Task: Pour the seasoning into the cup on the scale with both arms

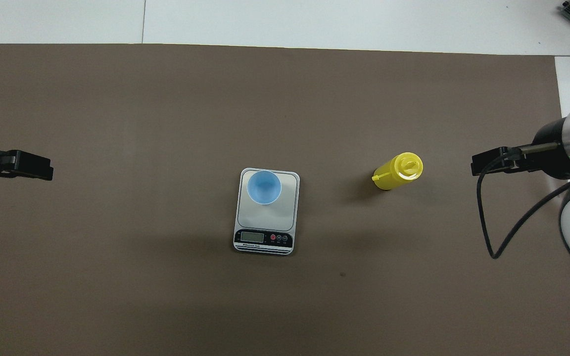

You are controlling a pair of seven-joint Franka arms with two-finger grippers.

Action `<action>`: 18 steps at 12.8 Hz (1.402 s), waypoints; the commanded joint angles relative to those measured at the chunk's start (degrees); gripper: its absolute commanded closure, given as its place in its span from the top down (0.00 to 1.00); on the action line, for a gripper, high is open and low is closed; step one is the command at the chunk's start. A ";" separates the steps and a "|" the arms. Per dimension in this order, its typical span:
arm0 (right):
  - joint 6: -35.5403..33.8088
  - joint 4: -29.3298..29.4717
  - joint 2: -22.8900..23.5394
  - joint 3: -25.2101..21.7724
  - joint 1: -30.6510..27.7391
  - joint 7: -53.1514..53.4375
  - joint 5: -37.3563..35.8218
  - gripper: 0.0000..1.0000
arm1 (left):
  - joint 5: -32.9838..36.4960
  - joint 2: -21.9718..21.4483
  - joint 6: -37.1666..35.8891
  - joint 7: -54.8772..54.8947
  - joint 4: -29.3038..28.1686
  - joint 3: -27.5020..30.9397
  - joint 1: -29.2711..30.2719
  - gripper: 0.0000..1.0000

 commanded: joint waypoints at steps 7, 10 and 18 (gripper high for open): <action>-0.52 -2.76 -1.85 -0.14 -0.06 9.68 -1.57 1.00 | 0.58 -1.29 -0.49 -0.38 -1.15 0.18 0.02 1.00; -0.78 -4.17 -2.65 -0.14 -0.49 9.61 -3.60 1.00 | 0.58 -1.29 -0.49 -0.38 -1.15 0.18 -0.07 1.00; -2.01 -3.73 -2.64 -0.23 -1.81 4.53 -0.28 1.00 | 0.58 -1.29 -0.49 -0.38 -1.15 0.18 -0.07 1.00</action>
